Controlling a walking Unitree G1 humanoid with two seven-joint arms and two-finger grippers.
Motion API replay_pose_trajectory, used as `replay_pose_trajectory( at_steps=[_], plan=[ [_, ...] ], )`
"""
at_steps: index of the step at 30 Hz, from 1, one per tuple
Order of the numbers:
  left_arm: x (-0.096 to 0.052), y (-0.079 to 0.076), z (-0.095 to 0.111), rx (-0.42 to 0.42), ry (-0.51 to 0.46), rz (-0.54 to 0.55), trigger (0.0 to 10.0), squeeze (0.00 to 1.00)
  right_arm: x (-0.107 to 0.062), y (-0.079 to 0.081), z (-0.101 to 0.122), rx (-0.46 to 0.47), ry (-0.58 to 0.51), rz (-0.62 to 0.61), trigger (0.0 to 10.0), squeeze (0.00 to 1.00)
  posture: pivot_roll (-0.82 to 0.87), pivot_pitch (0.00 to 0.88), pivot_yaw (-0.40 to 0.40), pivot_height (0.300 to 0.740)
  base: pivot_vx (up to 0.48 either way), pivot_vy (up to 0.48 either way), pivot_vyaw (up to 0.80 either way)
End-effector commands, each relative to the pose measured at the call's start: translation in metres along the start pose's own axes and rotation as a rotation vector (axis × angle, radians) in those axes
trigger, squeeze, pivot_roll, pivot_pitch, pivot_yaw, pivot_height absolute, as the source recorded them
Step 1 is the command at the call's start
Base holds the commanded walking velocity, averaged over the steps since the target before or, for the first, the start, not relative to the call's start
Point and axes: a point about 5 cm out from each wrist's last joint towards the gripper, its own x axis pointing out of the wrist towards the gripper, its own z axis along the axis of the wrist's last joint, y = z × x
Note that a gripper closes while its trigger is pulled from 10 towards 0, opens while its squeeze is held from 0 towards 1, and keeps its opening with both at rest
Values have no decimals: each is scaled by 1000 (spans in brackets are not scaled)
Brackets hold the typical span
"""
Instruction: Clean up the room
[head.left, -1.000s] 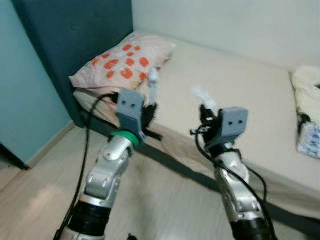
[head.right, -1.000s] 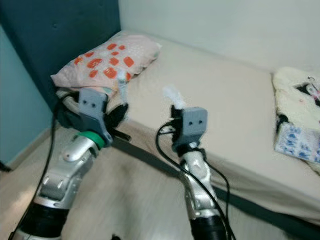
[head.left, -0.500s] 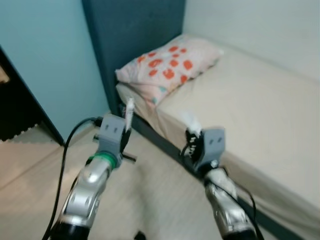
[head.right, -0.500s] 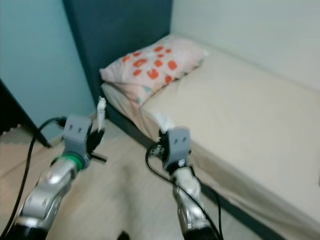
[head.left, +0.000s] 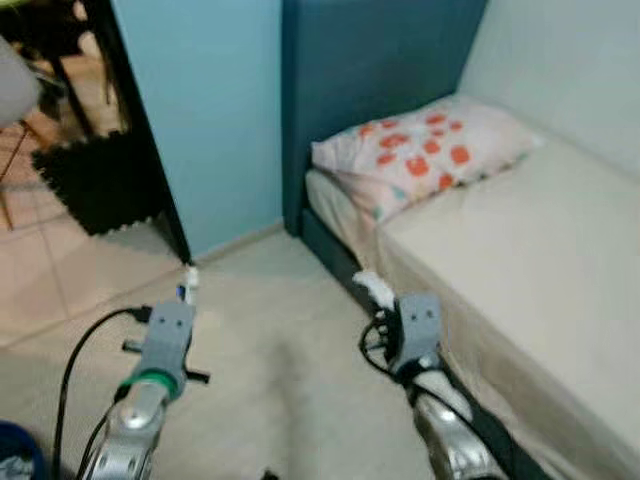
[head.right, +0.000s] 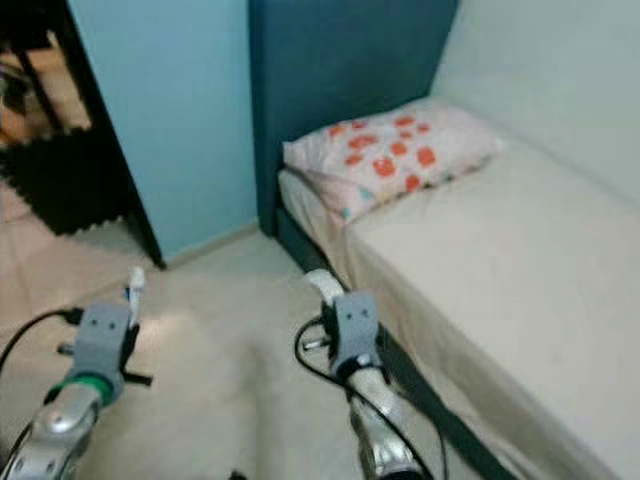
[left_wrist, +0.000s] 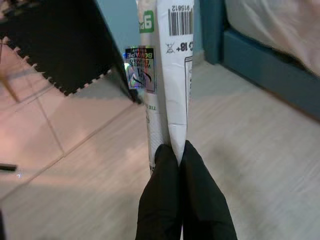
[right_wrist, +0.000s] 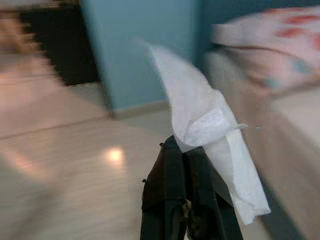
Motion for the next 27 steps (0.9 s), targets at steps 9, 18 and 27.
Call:
replay_pose_trajectory(
  at_steps=[9,18,27],
  plan=[
    [6,-12,18,-58,-90,-68,10000,0,9,-7,12,3,-68,-14,10000,0,18,29,3,740,0,0,740],
    [6,-15,18,-39,-86,-77,10000,0,10,-4,15,9,-88,-10,10000,0,16,39,4,740,0,0,740],
    [8,-14,21,-33,-92,-62,10000,0,12,-1,18,16,-108,0,10000,0,17,48,4,740,0,0,738]
  ],
)
